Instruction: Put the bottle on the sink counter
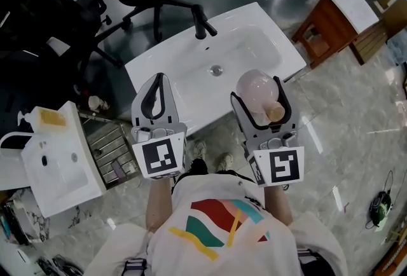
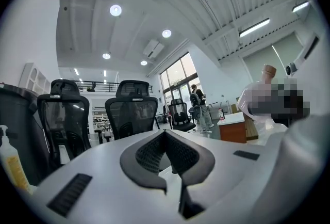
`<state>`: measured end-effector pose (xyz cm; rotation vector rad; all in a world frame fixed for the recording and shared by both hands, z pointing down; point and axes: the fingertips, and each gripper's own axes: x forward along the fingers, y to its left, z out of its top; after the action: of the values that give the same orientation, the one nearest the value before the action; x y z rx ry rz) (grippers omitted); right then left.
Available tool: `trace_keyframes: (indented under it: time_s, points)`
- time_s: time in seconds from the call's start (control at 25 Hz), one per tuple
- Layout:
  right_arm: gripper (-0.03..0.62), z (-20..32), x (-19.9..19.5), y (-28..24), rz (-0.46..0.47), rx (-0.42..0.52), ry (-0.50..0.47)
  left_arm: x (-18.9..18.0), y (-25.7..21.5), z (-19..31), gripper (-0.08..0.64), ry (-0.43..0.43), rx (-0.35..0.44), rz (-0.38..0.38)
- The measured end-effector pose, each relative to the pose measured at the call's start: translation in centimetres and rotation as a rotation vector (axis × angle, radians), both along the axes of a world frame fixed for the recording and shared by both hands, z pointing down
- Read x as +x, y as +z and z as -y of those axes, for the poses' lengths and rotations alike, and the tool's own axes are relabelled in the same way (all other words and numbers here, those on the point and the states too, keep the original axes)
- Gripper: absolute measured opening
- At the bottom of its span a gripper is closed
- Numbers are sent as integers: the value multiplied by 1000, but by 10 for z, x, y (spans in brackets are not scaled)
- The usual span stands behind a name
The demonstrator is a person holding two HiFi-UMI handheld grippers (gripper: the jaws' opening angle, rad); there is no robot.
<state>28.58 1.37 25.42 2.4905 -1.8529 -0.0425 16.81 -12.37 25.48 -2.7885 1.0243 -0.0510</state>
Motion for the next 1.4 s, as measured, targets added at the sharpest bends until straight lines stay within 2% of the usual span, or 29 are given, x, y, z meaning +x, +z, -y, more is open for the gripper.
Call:
trace_keyframes:
  time_s: [0.24, 0.44, 0.72, 0.96, 1.4]
  points:
    - [379, 13, -2, -2, 7, 15, -15, -7, -7, 6, 17, -17, 6, -4]
    - [379, 28, -8, 1, 20, 13, -52, -25, -1, 15, 17, -55, -23, 7]
    - [379, 74, -36, -3, 23, 13, -175, -62, -3, 36, 17, -164, -23, 13]
    - [379, 107, -68, -1, 21, 19, -299, -102, -3, 50, 17, -283, -21, -15]
    - [379, 143, -115, 13, 29, -8, -423, -152, 12, 64, 17, -398, -41, -2]
